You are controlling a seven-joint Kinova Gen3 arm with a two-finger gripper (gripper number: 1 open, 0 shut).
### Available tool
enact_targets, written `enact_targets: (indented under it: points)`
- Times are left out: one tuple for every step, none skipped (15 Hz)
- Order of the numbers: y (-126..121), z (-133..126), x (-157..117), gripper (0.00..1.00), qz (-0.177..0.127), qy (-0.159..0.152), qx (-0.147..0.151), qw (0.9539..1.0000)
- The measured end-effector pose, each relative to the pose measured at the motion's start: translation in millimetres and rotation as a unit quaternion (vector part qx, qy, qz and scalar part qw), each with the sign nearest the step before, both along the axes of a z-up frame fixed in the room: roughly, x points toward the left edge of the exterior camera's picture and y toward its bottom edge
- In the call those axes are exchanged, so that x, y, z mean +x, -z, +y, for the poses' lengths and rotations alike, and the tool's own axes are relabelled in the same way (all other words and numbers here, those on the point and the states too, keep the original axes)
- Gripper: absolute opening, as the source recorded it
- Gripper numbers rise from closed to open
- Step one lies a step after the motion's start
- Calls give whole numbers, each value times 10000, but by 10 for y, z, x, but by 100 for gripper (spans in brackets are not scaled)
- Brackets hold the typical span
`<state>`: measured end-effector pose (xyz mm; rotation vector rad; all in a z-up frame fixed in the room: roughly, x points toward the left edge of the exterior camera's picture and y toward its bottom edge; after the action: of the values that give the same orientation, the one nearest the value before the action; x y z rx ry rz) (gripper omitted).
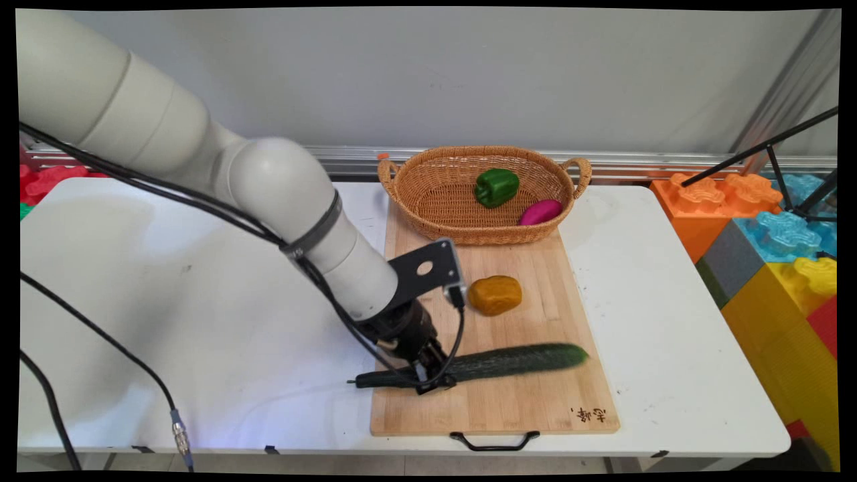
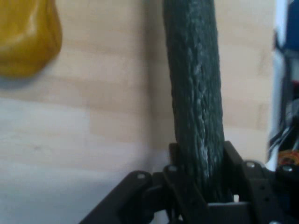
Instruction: Place the picked object in the vegetable basket
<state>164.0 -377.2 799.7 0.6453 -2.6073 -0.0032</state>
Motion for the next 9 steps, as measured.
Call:
enact_targets:
  points:
    - [-98, -5, -36, 0, 63, -6, 22, 10000]
    - [-199, -21, -74, 0, 128, -14, 31, 9999]
    - [-321, -57, -121, 0, 208, -31, 16, 9998]
    - [-444, -114, -171, 0, 295, -48, -32, 9995]
    - [-515, -165, -204, 0, 348, -55, -75, 9994]
    - [-604, -229, -241, 0, 416, -74, -152, 9990]
    - [-669, -279, -265, 0, 468, -94, -209, 9986]
    - [-761, -363, -300, 0, 540, -114, -317, 9980]
    - [-834, -447, -327, 0, 595, -126, -431, 9972]
